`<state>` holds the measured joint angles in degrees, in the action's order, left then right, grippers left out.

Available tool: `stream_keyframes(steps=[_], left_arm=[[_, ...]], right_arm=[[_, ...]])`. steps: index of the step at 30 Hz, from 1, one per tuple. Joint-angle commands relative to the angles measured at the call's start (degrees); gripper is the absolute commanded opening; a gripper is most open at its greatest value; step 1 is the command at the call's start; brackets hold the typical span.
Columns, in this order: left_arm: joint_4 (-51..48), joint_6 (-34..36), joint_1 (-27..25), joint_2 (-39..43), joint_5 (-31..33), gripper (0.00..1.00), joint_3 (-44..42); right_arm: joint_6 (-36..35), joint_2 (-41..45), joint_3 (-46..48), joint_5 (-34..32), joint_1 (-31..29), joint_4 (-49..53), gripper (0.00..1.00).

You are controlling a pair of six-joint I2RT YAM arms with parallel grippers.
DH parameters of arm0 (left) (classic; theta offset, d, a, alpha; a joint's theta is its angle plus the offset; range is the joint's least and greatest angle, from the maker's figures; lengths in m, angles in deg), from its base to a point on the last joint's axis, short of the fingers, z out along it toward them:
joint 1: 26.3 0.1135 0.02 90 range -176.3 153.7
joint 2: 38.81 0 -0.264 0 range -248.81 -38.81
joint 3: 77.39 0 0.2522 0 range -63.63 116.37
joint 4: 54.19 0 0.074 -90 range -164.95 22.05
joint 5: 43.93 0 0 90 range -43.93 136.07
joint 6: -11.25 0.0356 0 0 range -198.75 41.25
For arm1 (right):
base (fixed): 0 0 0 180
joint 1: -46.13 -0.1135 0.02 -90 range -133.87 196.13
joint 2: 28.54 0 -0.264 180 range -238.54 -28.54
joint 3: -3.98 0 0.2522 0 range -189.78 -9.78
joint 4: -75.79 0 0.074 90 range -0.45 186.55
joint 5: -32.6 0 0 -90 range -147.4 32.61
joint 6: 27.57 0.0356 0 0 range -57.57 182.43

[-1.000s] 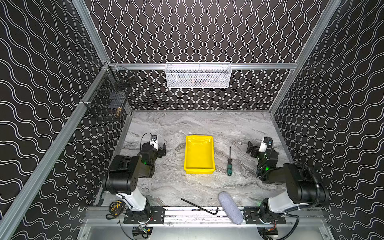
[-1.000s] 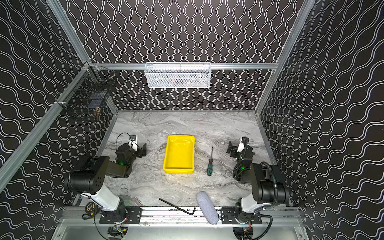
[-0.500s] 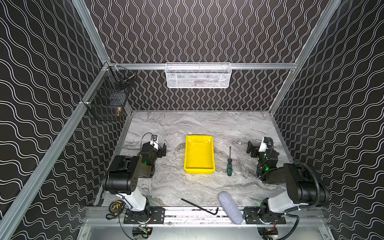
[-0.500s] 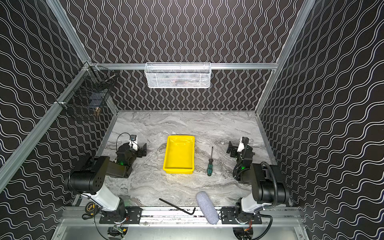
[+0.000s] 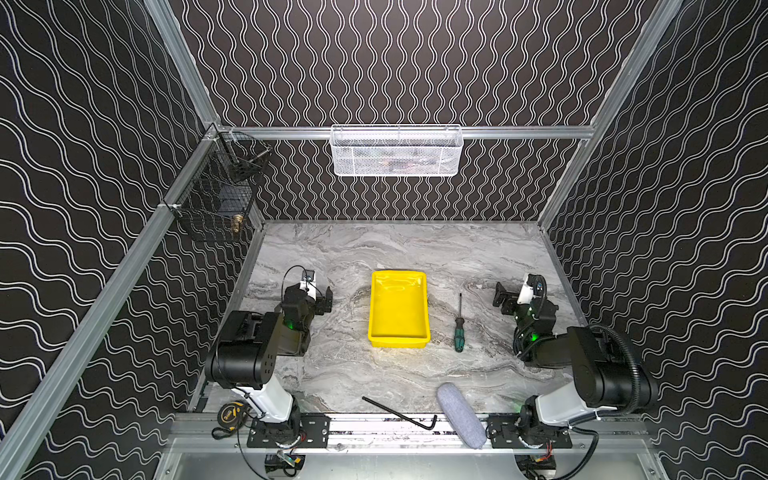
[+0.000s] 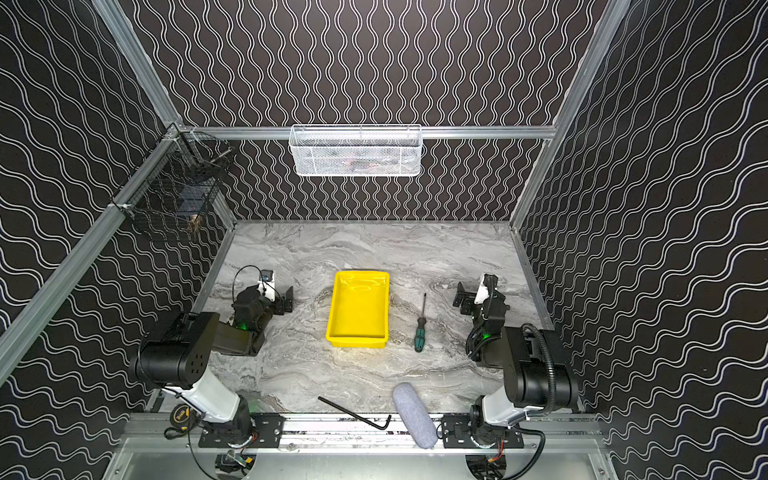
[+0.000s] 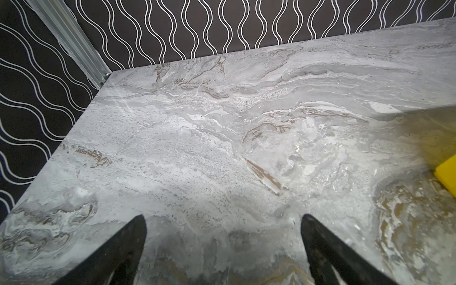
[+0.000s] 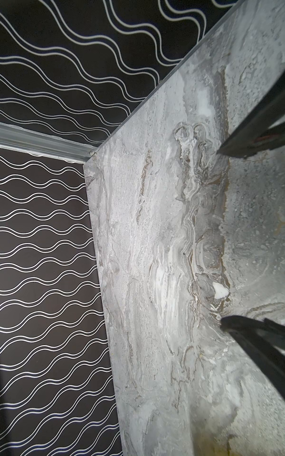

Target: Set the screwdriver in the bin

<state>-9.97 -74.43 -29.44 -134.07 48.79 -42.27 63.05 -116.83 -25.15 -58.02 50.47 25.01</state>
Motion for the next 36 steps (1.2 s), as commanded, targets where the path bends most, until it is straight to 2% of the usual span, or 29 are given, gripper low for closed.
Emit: stream_keyframes(steps=[1,21,23,25,28,33,36], left_arm=[[0.4,-0.3,-0.1,0.3,-0.3,0.99,0.0],[-0.6,0.0,-0.2,0.9,0.3,0.99,0.3],[-2.5,0.2,-1.0,2.3,2.6,0.99,0.9],[-6.7,-0.5,-2.7,5.5,9.9,0.99,1.7],[-18.7,-3.6,-4.0,11.2,17.9,0.99,5.2],[-31.5,-10.1,-4.3,19.3,19.5,0.99,9.6],[-45.0,-17.0,-4.5,25.3,22.8,0.99,15.1]], right_arm=[[0.1,0.0,0.0,-0.2,0.0,-2.6,1.0],[0.3,0.6,0.1,-0.6,0.0,-2.8,1.0],[0.7,2.0,0.2,-1.5,0.0,-1.6,0.99],[0.9,4.6,-0.2,-2.0,0.0,1.3,0.99],[2.1,10.2,-1.8,-3.0,0.0,10.2,1.0],[5.6,19.7,-3.6,-3.0,0.0,18.5,1.0],[8.2,25.4,-8.2,-2.1,0.0,28.1,1.0]])
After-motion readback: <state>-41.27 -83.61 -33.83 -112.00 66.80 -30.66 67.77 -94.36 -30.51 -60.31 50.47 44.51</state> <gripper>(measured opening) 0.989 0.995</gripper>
